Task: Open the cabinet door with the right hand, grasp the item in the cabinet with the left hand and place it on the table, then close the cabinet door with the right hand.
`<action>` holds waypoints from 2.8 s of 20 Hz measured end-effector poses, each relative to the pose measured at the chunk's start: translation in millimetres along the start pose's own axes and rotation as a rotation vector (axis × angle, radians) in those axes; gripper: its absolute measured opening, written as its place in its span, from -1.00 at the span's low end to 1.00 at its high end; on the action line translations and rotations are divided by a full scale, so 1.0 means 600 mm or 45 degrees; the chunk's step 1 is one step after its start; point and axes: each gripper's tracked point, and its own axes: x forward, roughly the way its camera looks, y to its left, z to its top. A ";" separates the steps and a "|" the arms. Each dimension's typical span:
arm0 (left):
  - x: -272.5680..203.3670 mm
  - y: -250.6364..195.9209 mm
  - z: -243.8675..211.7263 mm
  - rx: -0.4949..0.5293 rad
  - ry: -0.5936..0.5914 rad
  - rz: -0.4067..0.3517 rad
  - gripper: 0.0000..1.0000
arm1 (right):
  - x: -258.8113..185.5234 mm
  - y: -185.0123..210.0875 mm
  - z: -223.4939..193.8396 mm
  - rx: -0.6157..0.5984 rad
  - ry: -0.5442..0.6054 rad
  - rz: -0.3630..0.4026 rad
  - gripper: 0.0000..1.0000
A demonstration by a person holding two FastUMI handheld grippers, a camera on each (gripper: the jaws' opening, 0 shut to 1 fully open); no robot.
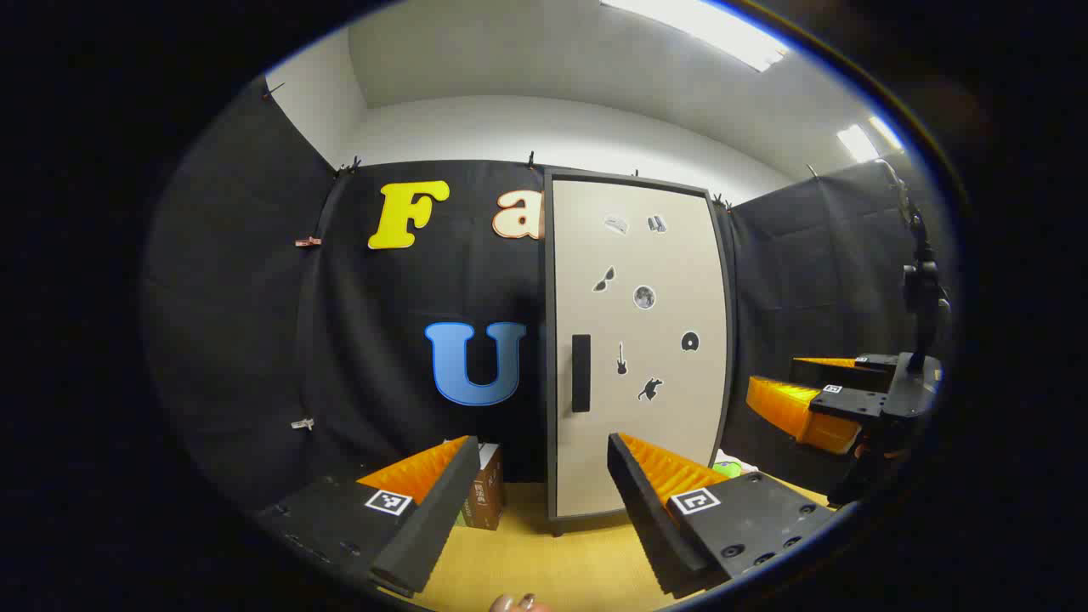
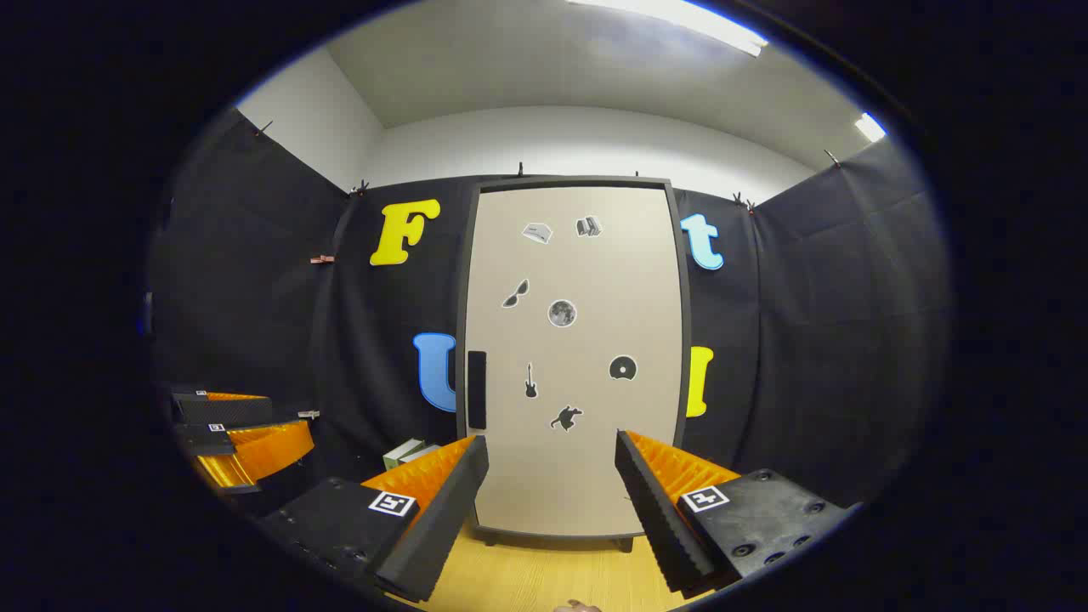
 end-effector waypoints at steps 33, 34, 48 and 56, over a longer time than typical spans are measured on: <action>0.023 0.012 -0.012 -0.059 -0.027 -0.221 0.89 | 0.005 0.051 -0.002 0.013 0.012 -0.070 0.94; 0.028 0.014 -0.013 -0.064 -0.019 -0.227 0.89 | 0.017 0.050 -0.003 0.001 0.010 -0.076 0.94; 0.108 0.067 -0.023 -0.038 -0.022 -0.110 0.89 | 0.268 0.126 -0.032 0.092 -0.038 0.068 0.94; 0.108 0.115 -0.021 -0.001 -0.011 0.032 0.89 | 0.402 0.170 -0.068 0.088 -0.063 0.076 0.83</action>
